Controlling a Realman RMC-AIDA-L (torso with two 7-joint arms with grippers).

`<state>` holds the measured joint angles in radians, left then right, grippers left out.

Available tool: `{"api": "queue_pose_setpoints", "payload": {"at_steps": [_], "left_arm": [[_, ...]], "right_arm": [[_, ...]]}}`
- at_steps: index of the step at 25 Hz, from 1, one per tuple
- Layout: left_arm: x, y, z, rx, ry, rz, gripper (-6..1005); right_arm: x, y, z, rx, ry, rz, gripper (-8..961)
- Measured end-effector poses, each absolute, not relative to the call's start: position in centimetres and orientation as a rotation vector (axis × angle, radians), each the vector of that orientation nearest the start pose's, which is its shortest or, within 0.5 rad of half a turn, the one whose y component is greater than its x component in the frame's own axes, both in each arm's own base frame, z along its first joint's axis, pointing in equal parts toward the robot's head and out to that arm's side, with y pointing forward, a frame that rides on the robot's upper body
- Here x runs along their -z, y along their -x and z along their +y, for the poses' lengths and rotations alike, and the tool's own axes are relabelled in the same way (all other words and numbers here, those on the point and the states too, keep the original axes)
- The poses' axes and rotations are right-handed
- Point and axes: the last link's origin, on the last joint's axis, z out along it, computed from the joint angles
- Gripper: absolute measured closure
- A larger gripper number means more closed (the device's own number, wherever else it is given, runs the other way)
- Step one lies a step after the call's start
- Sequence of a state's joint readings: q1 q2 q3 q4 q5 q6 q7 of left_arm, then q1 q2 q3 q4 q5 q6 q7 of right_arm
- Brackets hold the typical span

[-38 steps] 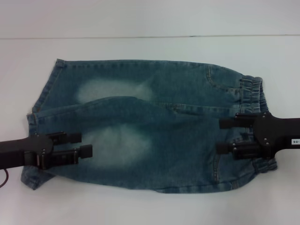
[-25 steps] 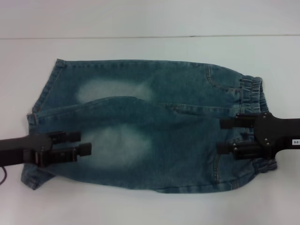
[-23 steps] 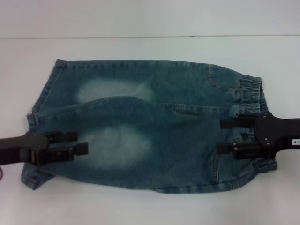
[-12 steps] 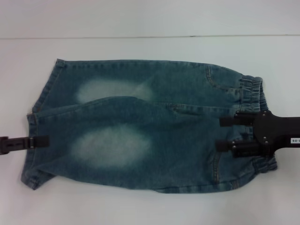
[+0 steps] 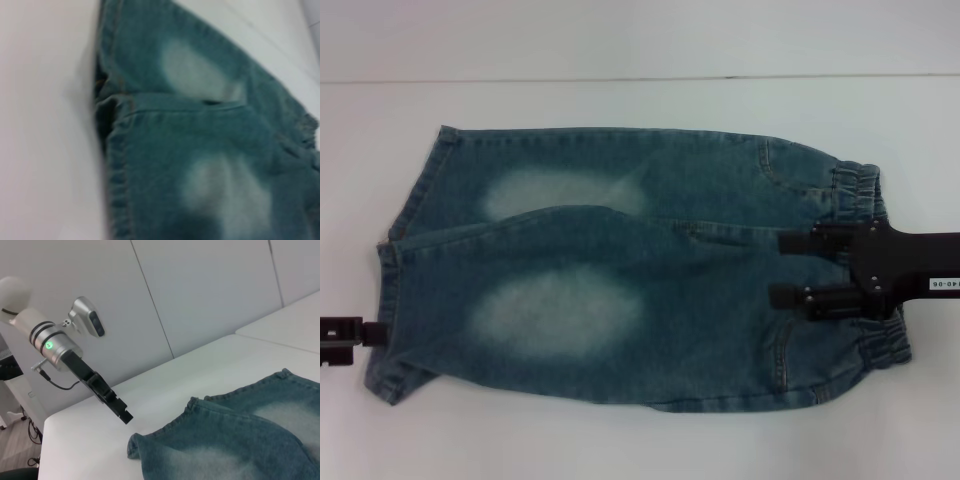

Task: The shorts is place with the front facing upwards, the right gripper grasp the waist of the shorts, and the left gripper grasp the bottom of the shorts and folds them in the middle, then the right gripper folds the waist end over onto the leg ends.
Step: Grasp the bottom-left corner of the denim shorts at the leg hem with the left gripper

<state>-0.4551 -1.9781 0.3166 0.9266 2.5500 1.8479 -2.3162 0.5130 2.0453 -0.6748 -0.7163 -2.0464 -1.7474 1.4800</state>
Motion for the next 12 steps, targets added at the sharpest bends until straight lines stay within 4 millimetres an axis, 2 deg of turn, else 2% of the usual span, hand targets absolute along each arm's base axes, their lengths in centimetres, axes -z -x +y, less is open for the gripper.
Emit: {"api": "queue_pose_setpoints", "payload": {"at_steps": [12], "left_arm": [[-9.50, 35.39, 27.93, 0.224, 2.082, -1.982, 201]], "right_arm": [[-1.98, -25.52, 31.86, -0.725, 2.848, 0.656, 87]]}}
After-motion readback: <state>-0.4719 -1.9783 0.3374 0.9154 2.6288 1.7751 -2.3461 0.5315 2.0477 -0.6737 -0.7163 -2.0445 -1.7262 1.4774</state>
